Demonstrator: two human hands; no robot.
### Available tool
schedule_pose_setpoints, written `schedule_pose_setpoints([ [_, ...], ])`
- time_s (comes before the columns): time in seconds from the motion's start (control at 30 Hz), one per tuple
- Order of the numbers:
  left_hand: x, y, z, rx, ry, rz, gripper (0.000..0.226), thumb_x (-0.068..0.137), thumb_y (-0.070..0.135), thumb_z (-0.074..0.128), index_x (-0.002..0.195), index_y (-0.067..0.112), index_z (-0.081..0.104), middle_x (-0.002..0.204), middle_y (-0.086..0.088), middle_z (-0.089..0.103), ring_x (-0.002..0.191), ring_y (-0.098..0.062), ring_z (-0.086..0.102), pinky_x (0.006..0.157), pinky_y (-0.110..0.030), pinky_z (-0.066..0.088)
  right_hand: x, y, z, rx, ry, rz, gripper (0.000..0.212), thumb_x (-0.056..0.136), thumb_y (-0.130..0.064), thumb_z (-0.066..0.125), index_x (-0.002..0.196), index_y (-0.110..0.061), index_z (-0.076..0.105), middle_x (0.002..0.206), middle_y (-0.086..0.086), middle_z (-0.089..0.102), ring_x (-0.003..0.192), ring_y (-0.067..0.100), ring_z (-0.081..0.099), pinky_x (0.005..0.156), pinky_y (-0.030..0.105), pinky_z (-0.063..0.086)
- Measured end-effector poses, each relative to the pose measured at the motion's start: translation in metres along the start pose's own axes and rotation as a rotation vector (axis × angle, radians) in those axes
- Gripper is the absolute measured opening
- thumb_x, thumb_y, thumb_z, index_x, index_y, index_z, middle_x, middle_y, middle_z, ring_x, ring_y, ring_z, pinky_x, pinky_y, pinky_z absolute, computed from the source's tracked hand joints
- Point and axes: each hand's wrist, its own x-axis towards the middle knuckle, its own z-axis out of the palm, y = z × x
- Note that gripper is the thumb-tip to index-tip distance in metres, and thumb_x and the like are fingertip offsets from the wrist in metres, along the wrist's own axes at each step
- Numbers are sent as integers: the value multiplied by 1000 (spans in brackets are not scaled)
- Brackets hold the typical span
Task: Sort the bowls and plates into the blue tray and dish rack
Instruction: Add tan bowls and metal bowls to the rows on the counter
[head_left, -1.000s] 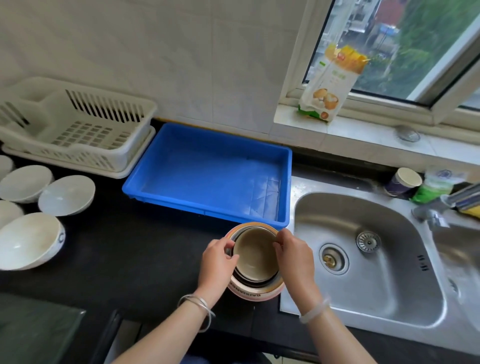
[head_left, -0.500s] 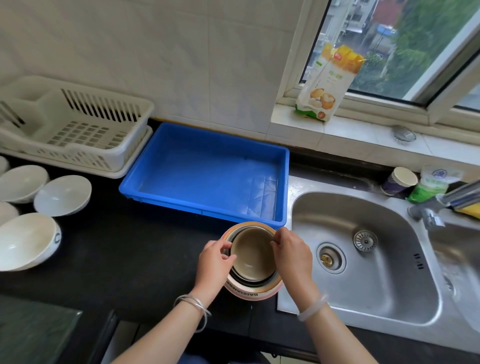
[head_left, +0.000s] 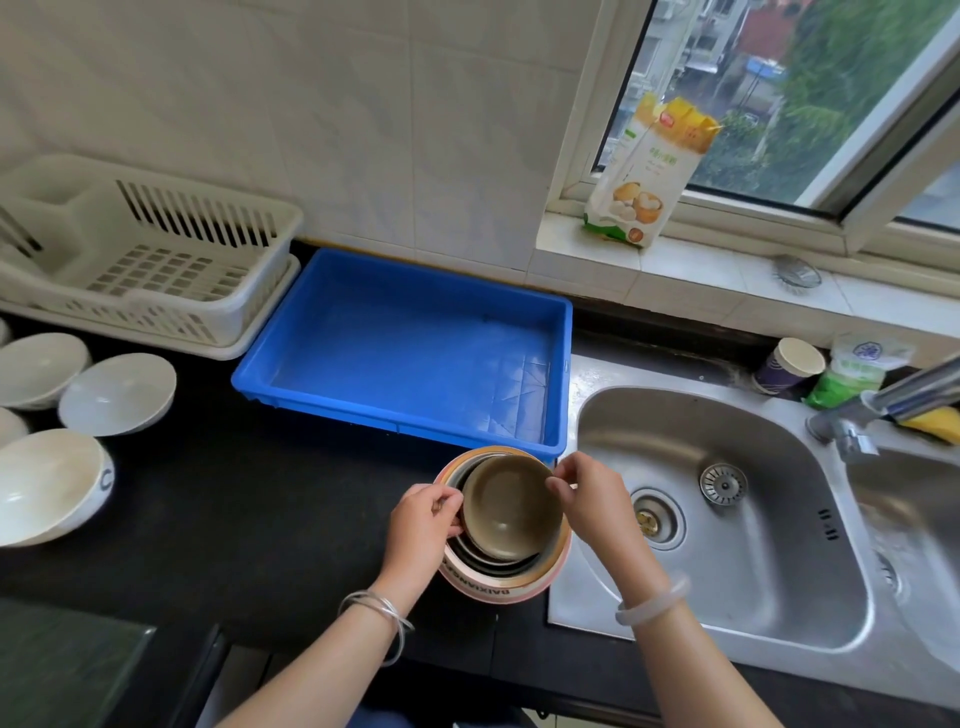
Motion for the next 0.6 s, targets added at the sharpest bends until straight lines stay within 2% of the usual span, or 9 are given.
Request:
schedule_pose_setpoints([
  [0.1,-1,2,0,88,15,23,7,87,11,60,86,17,61,100,0,54,81,-10,63,66,-16,54,0,3,-8,94,-40,34,14,89,-17,60,77,-16,53,82,6,67,73,26,64,68,35,52],
  [0.17,-1,4,1,136,38,16,6,85,11,63,82,16,62,98,1,54,80,-10,62,75,-26,57,-1,5,-13,146,-46,45,16,88,-14,60,74,-17,52,82,10,70,71,30,67,72,41,56],
  [0.27,-3,8,2,108,65,-6,6,84,10,63,80,14,61,97,3,54,79,-10,62,74,-30,59,-1,8,-21,196,-44,46,8,87,-12,61,81,-18,59,79,9,73,63,23,69,68,37,58],
  [0.4,-3,12,-1,20,67,-26,9,85,11,63,76,12,62,90,3,64,75,-9,67,63,-22,58,1,6,-33,275,-43,36,14,88,-9,60,95,-16,70,76,2,72,61,14,70,69,32,60],
  [0.47,-2,16,-5,-14,78,-42,11,84,11,64,74,12,61,83,-1,67,69,-10,68,62,-25,59,2,1,-39,297,-41,23,15,88,-9,60,94,-17,71,73,-2,71,61,11,70,68,31,61],
  [0.6,2,20,-21,-118,108,-59,10,83,11,64,74,10,62,89,-2,69,77,-14,69,67,-30,60,9,-16,-45,345,-61,-4,13,87,-9,63,91,-20,69,72,-4,71,57,10,70,62,26,60],
])
